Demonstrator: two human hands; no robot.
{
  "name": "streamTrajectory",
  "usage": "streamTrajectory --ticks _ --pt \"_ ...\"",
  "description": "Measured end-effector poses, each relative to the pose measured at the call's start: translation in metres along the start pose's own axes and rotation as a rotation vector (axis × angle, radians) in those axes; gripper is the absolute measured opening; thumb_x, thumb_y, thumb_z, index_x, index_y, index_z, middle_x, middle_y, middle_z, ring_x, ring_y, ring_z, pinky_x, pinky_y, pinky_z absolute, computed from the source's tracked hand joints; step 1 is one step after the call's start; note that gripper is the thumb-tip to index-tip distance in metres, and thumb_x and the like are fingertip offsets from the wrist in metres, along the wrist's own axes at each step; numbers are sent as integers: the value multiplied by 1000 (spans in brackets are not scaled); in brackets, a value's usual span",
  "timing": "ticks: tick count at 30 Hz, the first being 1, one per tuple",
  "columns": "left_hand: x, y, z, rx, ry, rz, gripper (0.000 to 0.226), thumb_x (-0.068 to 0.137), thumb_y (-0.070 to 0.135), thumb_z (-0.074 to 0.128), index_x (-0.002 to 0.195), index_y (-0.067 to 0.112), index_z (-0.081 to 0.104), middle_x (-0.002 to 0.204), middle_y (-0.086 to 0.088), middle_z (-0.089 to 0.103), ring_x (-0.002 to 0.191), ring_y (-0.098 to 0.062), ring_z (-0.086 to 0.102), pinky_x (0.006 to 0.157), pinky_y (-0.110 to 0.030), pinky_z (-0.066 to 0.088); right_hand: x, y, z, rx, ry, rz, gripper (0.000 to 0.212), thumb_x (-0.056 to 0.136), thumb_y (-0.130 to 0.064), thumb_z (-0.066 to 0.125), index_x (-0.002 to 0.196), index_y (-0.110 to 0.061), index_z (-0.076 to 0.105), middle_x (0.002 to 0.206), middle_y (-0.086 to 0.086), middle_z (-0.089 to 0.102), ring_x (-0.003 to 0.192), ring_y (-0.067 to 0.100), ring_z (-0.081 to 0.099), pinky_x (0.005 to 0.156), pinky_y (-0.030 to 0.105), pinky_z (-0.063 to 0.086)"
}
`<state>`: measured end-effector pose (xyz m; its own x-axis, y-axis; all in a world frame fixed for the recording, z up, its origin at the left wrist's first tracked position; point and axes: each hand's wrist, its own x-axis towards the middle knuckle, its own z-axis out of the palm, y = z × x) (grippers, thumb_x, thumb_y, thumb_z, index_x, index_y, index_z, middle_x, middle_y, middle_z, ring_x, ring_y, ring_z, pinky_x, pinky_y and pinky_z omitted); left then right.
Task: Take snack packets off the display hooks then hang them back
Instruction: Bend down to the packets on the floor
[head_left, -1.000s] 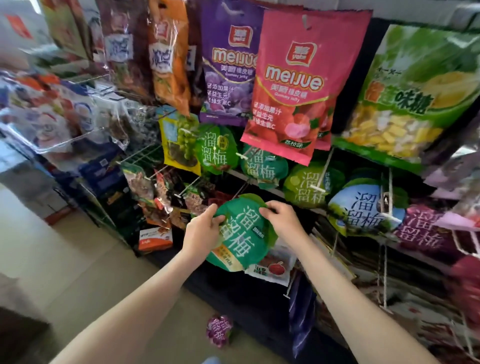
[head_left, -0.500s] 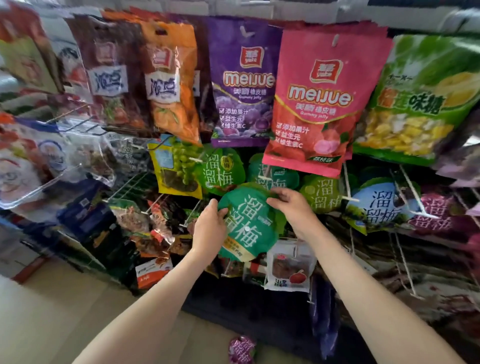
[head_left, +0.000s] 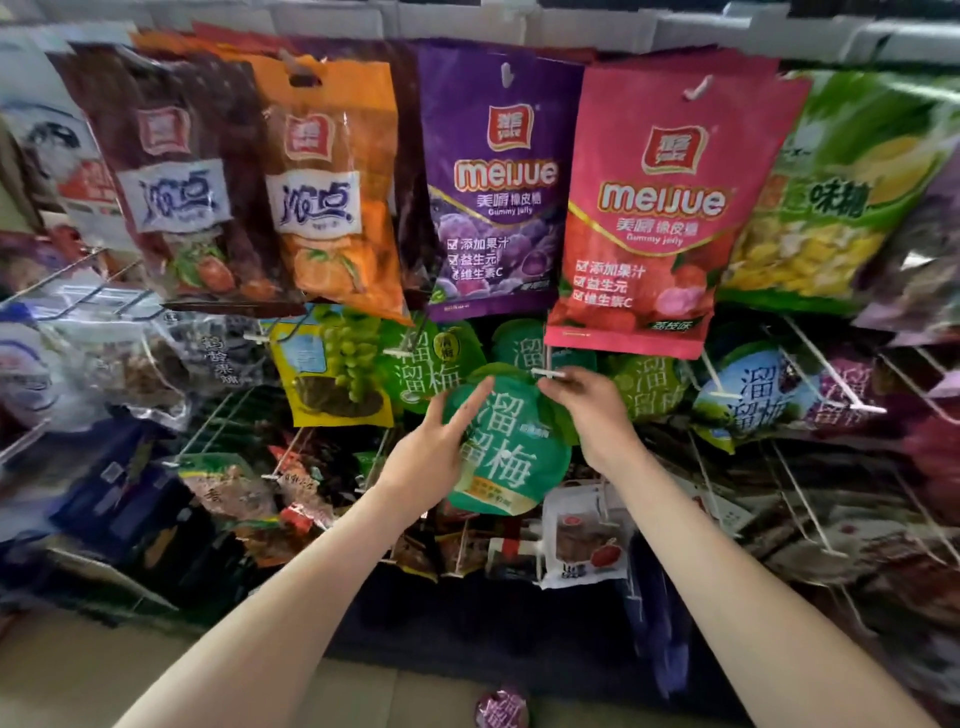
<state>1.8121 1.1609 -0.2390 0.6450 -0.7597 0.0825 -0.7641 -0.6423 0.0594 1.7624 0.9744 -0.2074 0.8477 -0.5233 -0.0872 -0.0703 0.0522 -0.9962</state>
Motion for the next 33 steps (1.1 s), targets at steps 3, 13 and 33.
streamTrajectory --ticks 3,13,33 --pt "9 -9 2 112 -55 83 70 93 1 42 149 28 8 155 0 -23 136 -41 20 91 -38 49 -3 5 -2 32 35 -43 11 85 -8 64 77 -15 64 81 3 66 81 17 62 83 35 48" --pt "28 -15 13 -122 81 29 108 92 3 45 116 52 -49 157 -10 8 137 -38 23 78 -34 53 12 -2 -1 -125 86 -201 18 89 -7 59 75 -17 61 77 -4 63 73 3 58 73 23 44" --pt "89 4 32 -247 191 -196 71 95 23 46 150 29 2 151 -22 17 128 -39 36 96 -45 41 47 68 20 -1261 93 -321 82 88 -30 59 150 -22 6 153 14 15 136 38 25 108 53 30"
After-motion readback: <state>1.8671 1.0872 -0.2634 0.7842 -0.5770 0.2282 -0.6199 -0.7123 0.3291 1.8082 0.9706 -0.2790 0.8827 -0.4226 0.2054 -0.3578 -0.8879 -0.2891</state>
